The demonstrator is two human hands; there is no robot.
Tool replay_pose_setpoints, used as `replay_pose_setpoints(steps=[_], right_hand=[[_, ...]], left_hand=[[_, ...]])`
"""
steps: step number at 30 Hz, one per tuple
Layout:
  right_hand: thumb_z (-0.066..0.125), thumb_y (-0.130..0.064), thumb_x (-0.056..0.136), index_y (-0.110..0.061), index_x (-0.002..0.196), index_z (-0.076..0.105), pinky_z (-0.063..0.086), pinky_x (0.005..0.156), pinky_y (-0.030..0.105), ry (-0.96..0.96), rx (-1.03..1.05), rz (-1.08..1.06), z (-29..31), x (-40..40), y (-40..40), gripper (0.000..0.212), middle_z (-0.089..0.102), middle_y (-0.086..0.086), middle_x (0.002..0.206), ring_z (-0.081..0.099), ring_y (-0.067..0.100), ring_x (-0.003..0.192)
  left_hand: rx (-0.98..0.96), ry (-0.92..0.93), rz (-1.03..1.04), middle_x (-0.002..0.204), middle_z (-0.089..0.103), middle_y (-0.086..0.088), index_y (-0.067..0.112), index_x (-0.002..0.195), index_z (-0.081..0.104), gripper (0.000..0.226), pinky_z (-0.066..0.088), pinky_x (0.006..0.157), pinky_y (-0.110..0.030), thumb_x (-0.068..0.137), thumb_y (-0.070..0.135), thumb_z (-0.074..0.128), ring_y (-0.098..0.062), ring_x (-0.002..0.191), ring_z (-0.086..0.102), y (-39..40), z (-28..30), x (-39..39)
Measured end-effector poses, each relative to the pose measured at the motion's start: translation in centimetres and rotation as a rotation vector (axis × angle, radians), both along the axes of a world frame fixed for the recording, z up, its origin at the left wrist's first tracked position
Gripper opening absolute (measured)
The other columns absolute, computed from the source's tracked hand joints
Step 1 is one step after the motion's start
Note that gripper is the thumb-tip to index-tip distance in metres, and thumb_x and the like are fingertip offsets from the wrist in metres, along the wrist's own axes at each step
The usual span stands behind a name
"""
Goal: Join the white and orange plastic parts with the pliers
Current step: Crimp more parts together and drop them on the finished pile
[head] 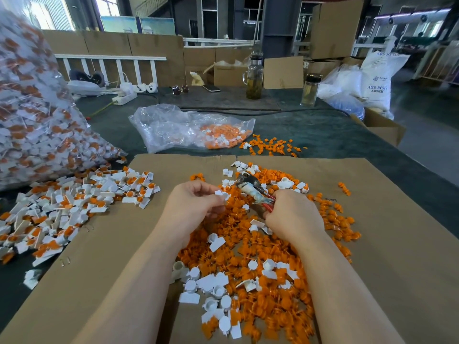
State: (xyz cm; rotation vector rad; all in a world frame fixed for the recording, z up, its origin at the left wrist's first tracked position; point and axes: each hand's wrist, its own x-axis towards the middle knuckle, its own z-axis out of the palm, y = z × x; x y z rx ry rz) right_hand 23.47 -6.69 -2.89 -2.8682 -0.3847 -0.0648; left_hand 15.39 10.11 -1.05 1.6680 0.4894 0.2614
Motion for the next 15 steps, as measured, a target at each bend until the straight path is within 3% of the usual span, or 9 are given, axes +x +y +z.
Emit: replay_pose_setpoints(steps=[5,8,12,15], right_hand=[[0.065,-0.03,0.087,-0.023,0.114,0.059,0.046,0.058,0.026,0.007,0.023,0.049,0.2,-0.1,0.0,0.028,0.058,-0.003,0.094,0.058,0.015,0.08],[0.063,-0.03,0.088,-0.024,0.115,0.058,0.046,0.058,0.026,-0.031,0.087,0.07,0.0,-0.1,0.1,0.028,0.058,-0.004,0.095,0.058,0.015,0.081],[0.058,-0.028,0.093,-0.025,0.094,0.058,0.042,0.055,0.024,-0.05,0.475,0.13,0.3,0.0,0.4,0.003,0.061,-0.008,0.087,0.057,0.008,0.072],[0.065,-0.021,0.09,-0.032,0.084,0.061,0.047,0.061,0.015,0.017,0.875,0.197,1.2,-0.8,0.9,0.013,0.065,-0.015,0.079,0.061,0.001,0.078]], left_hand=[[-0.045,0.0,-0.004,0.075,0.076,-0.005,0.009,0.089,0.071,0.009,0.052,0.054,-0.016,0.082,0.008,0.077,-0.014,0.068,0.074,-0.2,0.0,0.0],[-0.067,0.005,0.005,0.076,0.076,-0.007,0.008,0.09,0.07,0.01,0.054,0.054,-0.018,0.083,0.008,0.077,-0.015,0.069,0.074,-0.3,0.0,0.0],[-0.147,-0.013,0.007,0.077,0.076,-0.011,0.006,0.092,0.067,0.011,0.057,0.058,-0.023,0.084,0.006,0.075,-0.016,0.071,0.075,-0.7,0.1,0.1],[-0.245,-0.04,0.026,0.075,0.076,-0.012,0.006,0.087,0.065,0.009,0.06,0.063,-0.027,0.083,0.001,0.073,-0.018,0.072,0.075,-1.1,0.1,0.2]])
